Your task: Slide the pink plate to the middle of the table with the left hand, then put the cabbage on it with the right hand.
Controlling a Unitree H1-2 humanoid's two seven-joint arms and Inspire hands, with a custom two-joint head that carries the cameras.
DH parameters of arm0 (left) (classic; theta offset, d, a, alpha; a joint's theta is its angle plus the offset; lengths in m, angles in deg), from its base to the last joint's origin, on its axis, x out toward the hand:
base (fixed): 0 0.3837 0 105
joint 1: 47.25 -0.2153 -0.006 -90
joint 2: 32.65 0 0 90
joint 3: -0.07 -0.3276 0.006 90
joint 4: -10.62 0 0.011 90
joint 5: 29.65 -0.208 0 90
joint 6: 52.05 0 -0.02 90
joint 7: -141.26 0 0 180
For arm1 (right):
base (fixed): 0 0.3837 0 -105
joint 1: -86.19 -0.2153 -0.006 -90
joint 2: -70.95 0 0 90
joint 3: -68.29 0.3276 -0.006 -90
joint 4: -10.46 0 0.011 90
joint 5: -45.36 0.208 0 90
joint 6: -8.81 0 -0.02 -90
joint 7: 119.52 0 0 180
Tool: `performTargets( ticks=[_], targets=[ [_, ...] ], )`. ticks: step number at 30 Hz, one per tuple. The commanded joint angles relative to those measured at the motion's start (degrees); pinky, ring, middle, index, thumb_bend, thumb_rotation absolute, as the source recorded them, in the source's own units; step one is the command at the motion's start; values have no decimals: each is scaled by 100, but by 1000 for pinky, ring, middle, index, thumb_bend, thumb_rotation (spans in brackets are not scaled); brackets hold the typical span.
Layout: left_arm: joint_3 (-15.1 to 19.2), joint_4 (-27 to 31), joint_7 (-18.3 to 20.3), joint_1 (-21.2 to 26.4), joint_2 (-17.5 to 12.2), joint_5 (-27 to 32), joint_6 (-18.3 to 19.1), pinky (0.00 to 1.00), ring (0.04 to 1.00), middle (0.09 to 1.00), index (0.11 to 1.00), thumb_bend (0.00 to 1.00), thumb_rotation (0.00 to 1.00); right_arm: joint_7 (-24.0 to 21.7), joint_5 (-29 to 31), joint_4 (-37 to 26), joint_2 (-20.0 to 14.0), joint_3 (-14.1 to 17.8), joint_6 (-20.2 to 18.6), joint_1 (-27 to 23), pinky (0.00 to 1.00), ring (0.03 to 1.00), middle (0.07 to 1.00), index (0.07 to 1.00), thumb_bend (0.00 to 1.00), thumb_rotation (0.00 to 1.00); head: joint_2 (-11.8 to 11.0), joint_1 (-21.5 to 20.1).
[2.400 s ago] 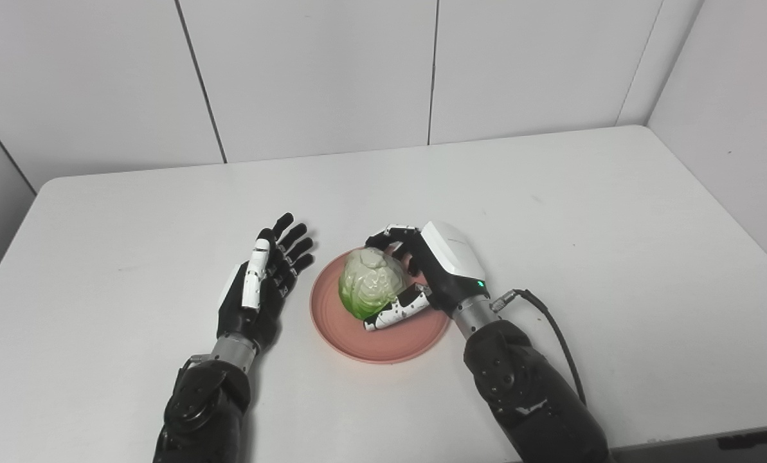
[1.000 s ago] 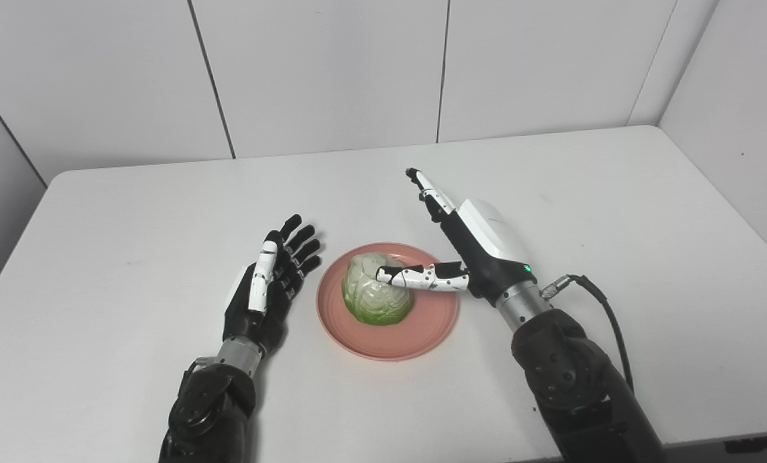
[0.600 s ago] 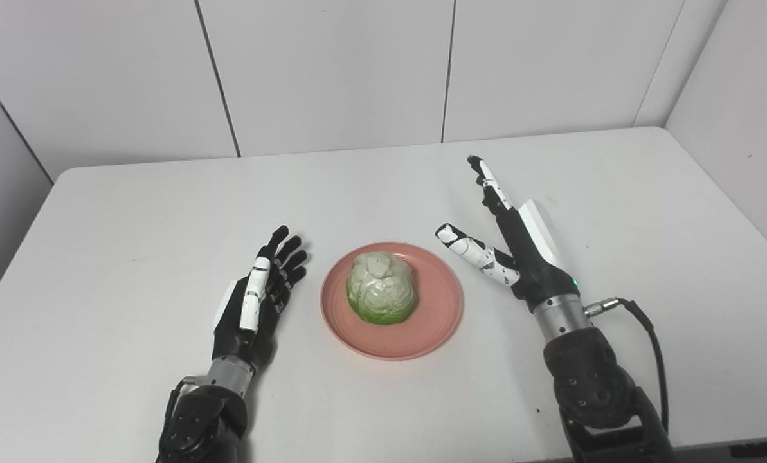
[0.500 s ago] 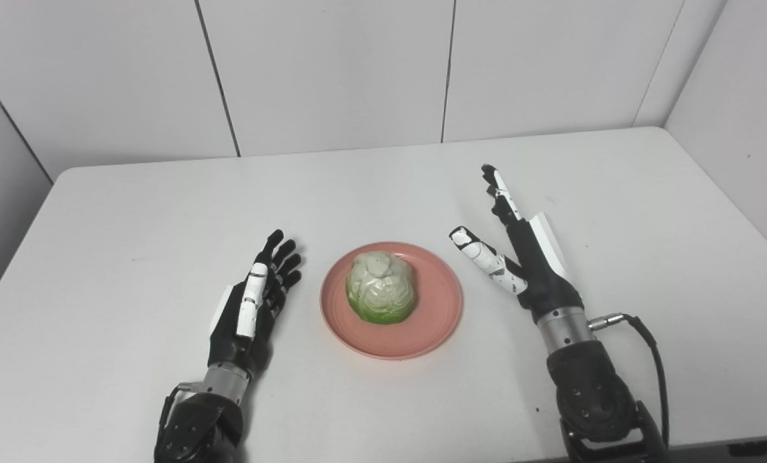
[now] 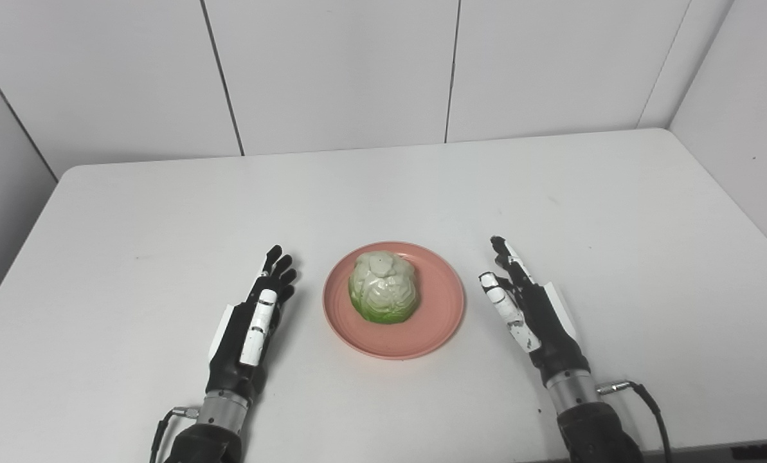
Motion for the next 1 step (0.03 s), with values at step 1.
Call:
performTargets(
  ticks=[1],
  targets=[
    [5,-122,-81,-193,-21,-61,-157,964,965,974,966,492,997,74,42,-26,-39,5,495,-43,889,929,923,914,251,1000,-12,14]
  ],
)
